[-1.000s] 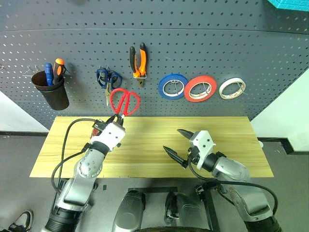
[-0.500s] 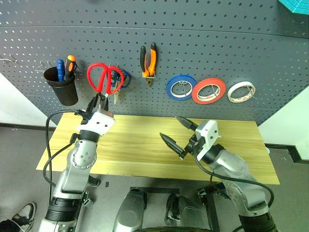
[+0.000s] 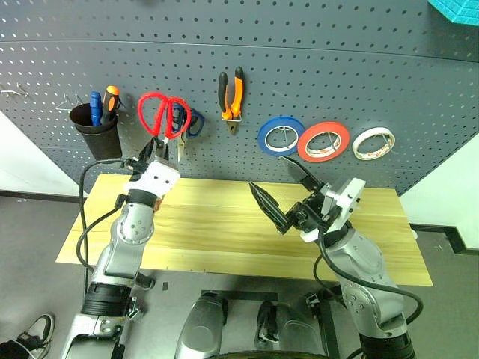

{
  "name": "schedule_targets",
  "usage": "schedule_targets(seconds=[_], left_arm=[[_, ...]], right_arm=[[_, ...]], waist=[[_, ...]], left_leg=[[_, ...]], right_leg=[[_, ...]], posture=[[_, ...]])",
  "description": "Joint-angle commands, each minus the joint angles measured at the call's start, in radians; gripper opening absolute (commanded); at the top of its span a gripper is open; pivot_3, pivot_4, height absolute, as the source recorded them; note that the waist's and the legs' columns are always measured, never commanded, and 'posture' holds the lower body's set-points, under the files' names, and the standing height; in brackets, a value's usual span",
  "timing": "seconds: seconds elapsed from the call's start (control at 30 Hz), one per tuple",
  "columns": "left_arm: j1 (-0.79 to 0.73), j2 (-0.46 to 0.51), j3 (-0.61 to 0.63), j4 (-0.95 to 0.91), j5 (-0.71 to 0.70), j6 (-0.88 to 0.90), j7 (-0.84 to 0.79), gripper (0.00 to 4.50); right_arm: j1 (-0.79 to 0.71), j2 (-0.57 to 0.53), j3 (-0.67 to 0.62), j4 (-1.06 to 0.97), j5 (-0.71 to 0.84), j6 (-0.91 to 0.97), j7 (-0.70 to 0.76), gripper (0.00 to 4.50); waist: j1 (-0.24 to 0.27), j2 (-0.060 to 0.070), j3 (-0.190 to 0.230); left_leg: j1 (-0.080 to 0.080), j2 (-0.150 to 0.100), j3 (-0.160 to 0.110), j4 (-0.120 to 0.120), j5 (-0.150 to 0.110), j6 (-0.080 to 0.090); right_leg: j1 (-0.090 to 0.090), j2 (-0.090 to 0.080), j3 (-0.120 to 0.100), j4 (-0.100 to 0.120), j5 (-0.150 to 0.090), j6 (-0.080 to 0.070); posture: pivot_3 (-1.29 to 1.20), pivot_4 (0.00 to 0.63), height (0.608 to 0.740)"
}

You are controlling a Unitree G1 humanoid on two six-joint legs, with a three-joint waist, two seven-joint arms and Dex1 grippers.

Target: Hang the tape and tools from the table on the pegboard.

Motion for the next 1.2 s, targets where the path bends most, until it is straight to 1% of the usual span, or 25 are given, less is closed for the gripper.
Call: schedule_targets(seconds=[0.03, 0.17, 0.5, 0.97, 1.2], left_arm=[[-0.014, -0.011, -0.002, 0.004, -0.020, -0.024, -0.010, 0.94], [0.002, -0.024, -0.024, 0.001, -0.027, -0.052, -0.029, 0.92], [0.015, -0.034, -0.005, -0.007, -0.037, -0.069, -0.045, 0.90], [-0.085, -0.035, -0.003, 0.155, -0.029, -0.072, -0.021, 0.90], [-0.104, -0.032, -0.007, 0.206, -0.027, -0.085, -0.013, 0.90]], right_arm=[[-0.005, -0.002, -0.007, -0.015, 0.002, -0.027, -0.001, 4.50], [-0.006, -0.004, -0.011, -0.010, 0.000, -0.030, -0.001, 4.50], [0.011, -0.014, -0.008, 0.002, -0.005, -0.034, 0.009, 4.50], [0.021, -0.024, -0.004, -0.010, -0.008, -0.022, 0.007, 4.50], [0.027, -0.030, -0.004, -0.015, -0.011, -0.017, 0.003, 4.50]], waist=[[-0.001, -0.001, -0.001], [0.000, -0.001, -0.002], [0.000, -0.001, -0.007], [0.000, -0.002, -0.011], [-0.001, -0.003, -0.012]], left_leg=[[0.000, 0.000, 0.000, 0.000, 0.000, 0.000], [0.000, 0.000, 0.000, 0.002, 0.000, 0.000], [0.000, 0.001, 0.000, 0.009, 0.000, 0.000], [0.000, 0.001, 0.000, 0.010, 0.000, 0.000], [0.000, 0.001, 0.000, 0.010, 0.000, 0.000]], right_leg=[[0.000, 0.000, 0.000, 0.000, 0.000, 0.000], [0.000, 0.000, 0.000, 0.002, 0.000, 0.000], [0.000, 0.000, 0.000, 0.009, 0.000, 0.000], [0.000, 0.000, 0.000, 0.009, 0.000, 0.000], [0.000, 0.000, 0.000, 0.009, 0.000, 0.000]], posture=[[0.33, 0.101, 0.677], [0.33, 0.101, 0.677], [0.33, 0.100, 0.677], [0.32, 0.104, 0.677], [0.31, 0.106, 0.677]])
